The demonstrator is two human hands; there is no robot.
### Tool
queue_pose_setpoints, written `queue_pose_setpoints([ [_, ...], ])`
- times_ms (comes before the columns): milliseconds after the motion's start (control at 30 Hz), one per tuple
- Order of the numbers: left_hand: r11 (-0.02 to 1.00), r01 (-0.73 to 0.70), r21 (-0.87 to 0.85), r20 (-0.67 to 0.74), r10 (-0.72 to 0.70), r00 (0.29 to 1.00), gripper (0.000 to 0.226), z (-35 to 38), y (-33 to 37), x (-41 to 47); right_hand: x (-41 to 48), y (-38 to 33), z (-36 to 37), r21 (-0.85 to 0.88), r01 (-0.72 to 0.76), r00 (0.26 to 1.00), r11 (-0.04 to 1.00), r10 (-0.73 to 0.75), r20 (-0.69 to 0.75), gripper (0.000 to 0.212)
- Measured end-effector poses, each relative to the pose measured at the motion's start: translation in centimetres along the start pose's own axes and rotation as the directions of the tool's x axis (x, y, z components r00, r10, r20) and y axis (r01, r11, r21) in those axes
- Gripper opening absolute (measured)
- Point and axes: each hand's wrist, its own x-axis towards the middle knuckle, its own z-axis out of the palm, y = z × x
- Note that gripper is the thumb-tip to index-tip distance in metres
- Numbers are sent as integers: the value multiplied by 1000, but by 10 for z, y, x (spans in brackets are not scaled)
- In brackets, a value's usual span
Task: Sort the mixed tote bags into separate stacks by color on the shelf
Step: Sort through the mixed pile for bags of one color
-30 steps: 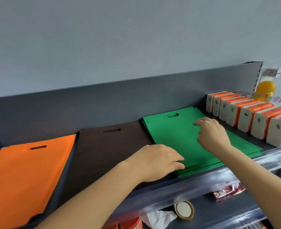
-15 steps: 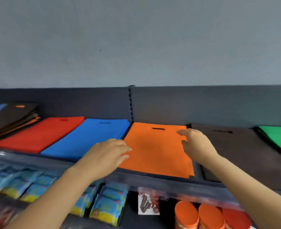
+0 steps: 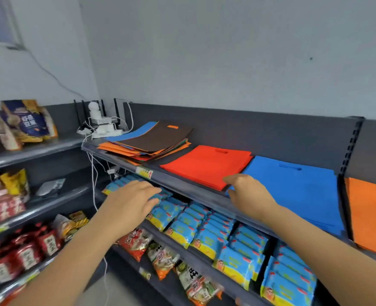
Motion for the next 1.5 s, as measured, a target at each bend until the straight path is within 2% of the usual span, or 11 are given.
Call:
queue_pose_setpoints([
  [233, 997, 77, 9, -20, -76, 997, 41, 22, -93, 20, 107, -76, 50, 26, 151, 989, 988, -151, -4, 35],
  [467, 993, 111, 39, -20, -111, 994, 41, 41, -180, 77, 244, -132, 91, 75, 223, 975, 972, -224, 1, 37],
  [633, 991, 129, 38, -53, -127, 990, 40, 50, -236, 126, 321, -146, 112, 4, 205, 962, 979, -202, 185, 48],
  [733, 996, 91, 22, -45, -90, 995, 41, 61, -257, 152, 341, -144, 127, -64, 246, 927, 967, -215, 307, 34],
  [967, 994, -71, -87, 3, 72, 997, 48, 81, -286, 238, 356, -136, 133, -148, 230, 970, 962, -214, 113, 10],
  [1033, 984, -100, -150, 56, 110, 992, 53, 86, -294, 259, 357, -135, 134, -114, 202, 978, 973, -193, 86, 14],
  [1133, 971, -98, -218, 251, 153, 956, 67, 98, -313, 285, 357, -136, 135, -51, 127, 990, 991, -123, 75, 19],
  [1233, 969, -42, -245, 395, 139, 908, 101, 105, -328, 303, 356, -135, 135, 52, 18, 998, 999, -21, 57, 25],
  [1267, 964, -37, -262, 398, 143, 906, 100, 106, -332, 306, 355, -135, 136, 90, -24, 998, 996, 19, 56, 24],
  [1367, 956, -113, -270, 347, 206, 915, 63, 106, -339, 313, 352, -135, 138, 208, -123, 992, 970, 121, 25, 26],
  [1500, 949, -191, -251, 257, 256, 932, 30, 115, -348, 320, 343, -132, 140, 401, -209, 967, 892, 250, -53, 33],
])
